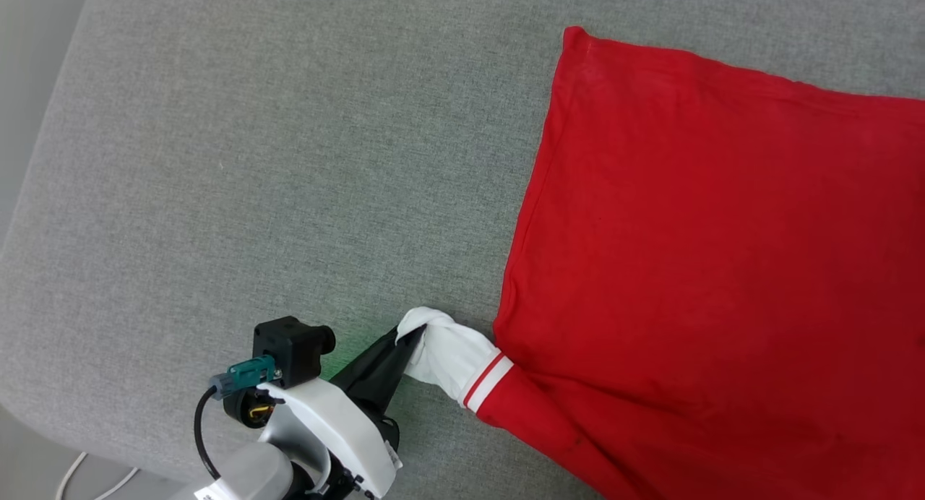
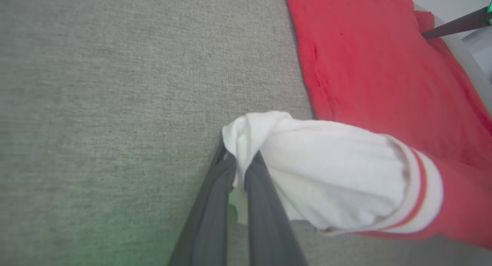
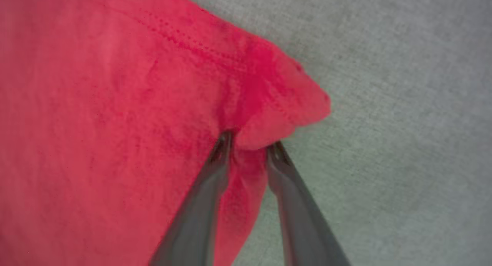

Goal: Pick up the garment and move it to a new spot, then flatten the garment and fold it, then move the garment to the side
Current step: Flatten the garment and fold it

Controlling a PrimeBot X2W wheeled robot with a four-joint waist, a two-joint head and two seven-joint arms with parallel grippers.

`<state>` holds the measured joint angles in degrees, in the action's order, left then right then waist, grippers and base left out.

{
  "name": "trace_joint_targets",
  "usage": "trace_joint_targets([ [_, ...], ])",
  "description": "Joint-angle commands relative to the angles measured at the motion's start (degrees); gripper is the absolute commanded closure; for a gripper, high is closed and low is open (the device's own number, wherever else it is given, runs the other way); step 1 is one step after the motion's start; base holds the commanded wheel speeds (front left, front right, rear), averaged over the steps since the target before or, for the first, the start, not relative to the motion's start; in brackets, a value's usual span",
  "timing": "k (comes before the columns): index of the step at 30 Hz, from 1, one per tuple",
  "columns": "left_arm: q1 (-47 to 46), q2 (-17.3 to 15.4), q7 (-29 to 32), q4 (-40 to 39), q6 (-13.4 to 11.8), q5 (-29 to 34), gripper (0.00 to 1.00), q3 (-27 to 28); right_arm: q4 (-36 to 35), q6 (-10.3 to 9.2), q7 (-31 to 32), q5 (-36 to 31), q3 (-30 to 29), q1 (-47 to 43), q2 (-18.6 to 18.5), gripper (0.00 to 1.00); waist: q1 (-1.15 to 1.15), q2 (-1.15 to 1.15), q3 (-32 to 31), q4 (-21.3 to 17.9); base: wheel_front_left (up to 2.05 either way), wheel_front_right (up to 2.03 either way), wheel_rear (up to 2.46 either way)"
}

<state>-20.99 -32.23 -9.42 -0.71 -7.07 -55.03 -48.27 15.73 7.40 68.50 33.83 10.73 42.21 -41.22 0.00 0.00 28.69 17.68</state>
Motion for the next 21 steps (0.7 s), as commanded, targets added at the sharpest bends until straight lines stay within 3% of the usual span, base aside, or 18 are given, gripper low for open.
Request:
trace_joint_targets([
  [1, -0.06, -0.18, -0.38, 0.31, -0.04, 0.2, 1.0, 0.07, 0.52, 0.15, -0.65, 0.79, 1.69, -2.01, 1.94, 1.0, 0.0, 0.0, -1.13, -0.67, 0.0, 0.0, 0.0],
  [6, 2.19, -1.11, -0.97, 0.54, -0.72, -0.7, 1.0, 0.53, -4.65, 0.09, -5.46, 2.27, 4.15, 0.6, -0.39, 1.0, 0.0, 0.0, -5.56, -2.52, 0.0, 0.0, 0.0],
  [11, 4.66, -2.66, -1.32, -0.5, -2.25, -1.45, 1.0, 1.14, -10.46, 0.08, -8.88, 5.91, 7.05, -3.07, -4.86, 1.0, 0.0, 0.0, -10.74, -4.63, 0.0, 0.0, 0.0],
  [15, 7.19, -4.1, -1.32, -1.69, -3.71, -2.26, 1.0, 1.56, -14.84, 0.07, -10.86, 9.08, 7.32, -9.41, -9.03, 1.0, 0.0, 0.0, -14.24, -6.77, 0.0, 0.0, 0.0],
  [21, 10.83, -6.17, -1.78, -4.03, -6.01, -3.34, 1.0, 2.25, -16.86, 0.08, -13.96, 12.42, 1.38, -24.39, -12.92, 1.0, 0.0, 0.0, -17.32, -9.96, 0.0, 0.0, 0.0],
])
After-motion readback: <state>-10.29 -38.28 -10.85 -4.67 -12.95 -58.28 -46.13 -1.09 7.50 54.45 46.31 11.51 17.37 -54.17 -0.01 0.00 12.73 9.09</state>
